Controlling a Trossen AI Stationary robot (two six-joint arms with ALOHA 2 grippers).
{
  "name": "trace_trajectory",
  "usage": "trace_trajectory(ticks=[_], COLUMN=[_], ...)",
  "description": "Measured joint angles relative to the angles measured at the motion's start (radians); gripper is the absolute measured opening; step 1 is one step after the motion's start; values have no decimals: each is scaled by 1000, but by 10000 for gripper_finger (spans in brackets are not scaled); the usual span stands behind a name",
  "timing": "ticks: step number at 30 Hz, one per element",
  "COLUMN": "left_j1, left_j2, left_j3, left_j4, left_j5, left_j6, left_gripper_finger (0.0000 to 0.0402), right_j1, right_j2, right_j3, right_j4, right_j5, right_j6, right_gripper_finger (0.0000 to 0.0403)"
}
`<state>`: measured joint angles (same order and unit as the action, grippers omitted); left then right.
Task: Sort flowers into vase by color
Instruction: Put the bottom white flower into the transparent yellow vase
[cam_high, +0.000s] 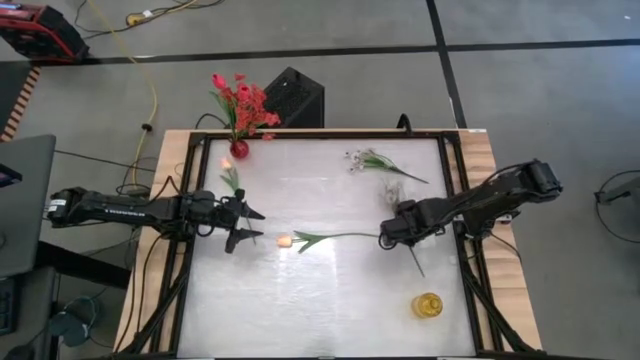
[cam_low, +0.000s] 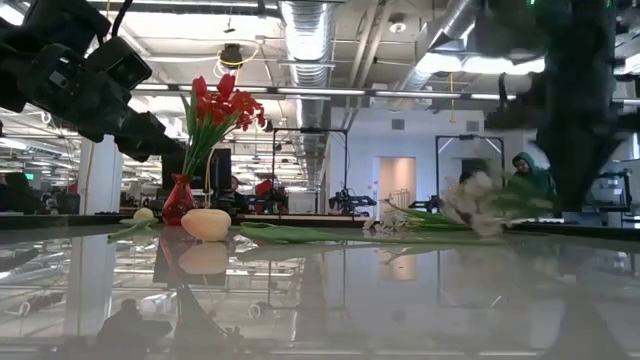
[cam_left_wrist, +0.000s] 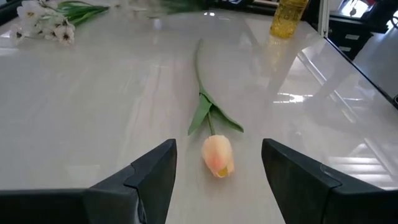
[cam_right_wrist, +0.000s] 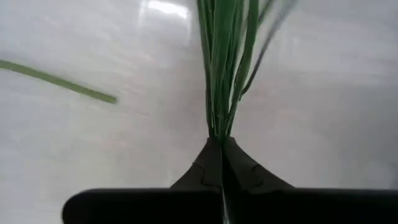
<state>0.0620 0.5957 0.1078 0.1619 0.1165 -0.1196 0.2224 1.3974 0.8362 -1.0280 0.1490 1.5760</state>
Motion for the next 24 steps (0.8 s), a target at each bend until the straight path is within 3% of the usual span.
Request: trace_trajectory(ticks=[7,15,24], left_j1=[0,0,0], left_j2=[2,7,6], left_j3=[0,0,0], left_j4=[-12,-20,-20], left_j5=[0,-2,-12], left_j6=[-9,-9,-17], left_gripper_finger=[224,224,224], right_j1=[172,526,905], right_j2=[-61,-105,-103], right_j3=[209,275,275], right_j4=[-178,-171,31], right_j5=[274,684,936], right_j6=[82,226,32], right_gripper_finger=[17,17,17])
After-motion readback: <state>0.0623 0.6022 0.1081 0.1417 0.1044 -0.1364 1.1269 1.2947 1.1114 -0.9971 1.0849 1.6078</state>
